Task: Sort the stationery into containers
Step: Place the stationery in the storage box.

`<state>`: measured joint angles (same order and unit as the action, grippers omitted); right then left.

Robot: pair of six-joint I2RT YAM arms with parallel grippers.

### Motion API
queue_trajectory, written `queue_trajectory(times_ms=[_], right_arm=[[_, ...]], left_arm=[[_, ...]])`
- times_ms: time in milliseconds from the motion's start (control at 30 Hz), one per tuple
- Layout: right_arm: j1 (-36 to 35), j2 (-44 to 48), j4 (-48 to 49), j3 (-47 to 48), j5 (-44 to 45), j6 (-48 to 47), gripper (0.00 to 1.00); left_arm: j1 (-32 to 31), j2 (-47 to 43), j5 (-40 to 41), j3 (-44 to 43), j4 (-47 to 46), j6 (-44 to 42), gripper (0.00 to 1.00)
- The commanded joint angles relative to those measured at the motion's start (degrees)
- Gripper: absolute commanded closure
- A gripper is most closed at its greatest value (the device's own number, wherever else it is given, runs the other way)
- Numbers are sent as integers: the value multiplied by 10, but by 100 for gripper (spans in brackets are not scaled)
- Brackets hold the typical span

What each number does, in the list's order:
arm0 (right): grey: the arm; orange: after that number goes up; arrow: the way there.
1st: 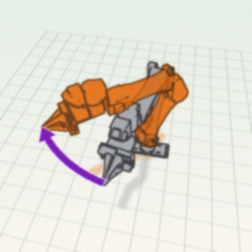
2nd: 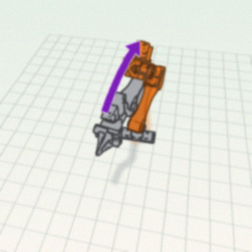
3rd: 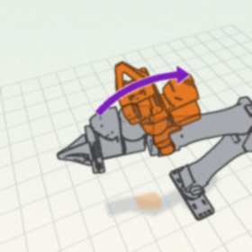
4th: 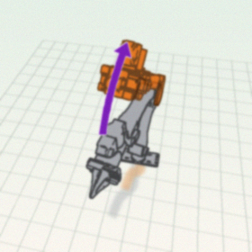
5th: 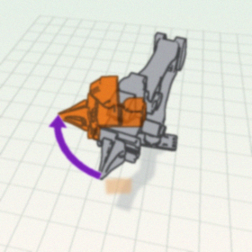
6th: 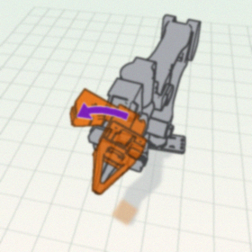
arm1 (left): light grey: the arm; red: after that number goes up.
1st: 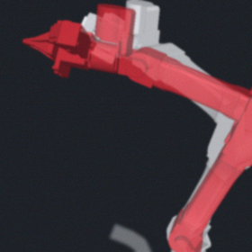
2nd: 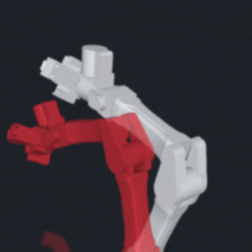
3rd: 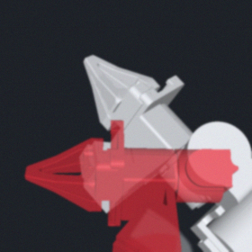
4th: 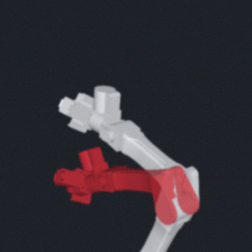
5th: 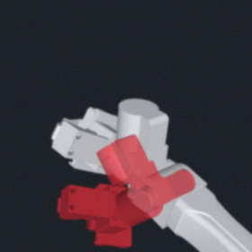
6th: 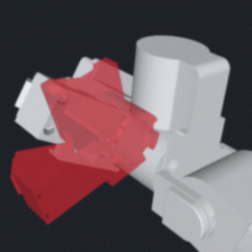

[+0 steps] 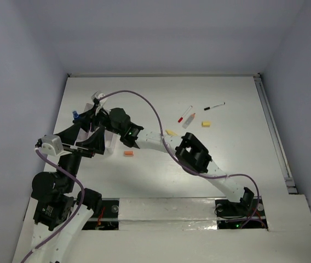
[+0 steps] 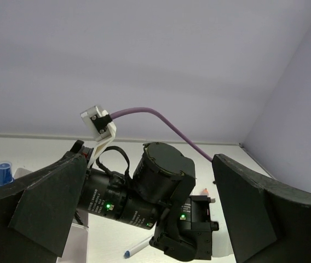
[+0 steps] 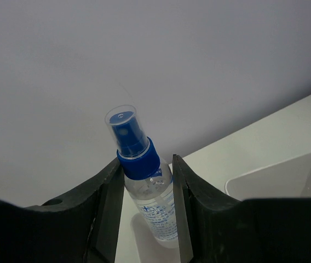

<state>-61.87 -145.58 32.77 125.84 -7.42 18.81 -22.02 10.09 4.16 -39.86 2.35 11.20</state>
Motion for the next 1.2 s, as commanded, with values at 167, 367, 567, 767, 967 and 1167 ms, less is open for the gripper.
queue_trajectory(times_ms=[167,367,567,767,967,1167], right_arm=[[-7,-14,45,-2,22,12,74],[-7,-7,40,-4,20,5,63],[-7,21,52,-38,28,-3,44],[-7,58,31,-56,24,-20,36],[-7,205,48,-241,71,-39,40],[11,349,-81,-442,175,-28,84]], left_arm=[[-4,-5,-6,3,-35,0,1],[-4,-1,-9,3,-36,0,1],[-4,7,-7,2,-33,0,1],[-4,22,-15,-1,-28,0,1],[-4,14,-13,0,-26,-2,1],[-4,1,-14,0,-24,-1,1]])
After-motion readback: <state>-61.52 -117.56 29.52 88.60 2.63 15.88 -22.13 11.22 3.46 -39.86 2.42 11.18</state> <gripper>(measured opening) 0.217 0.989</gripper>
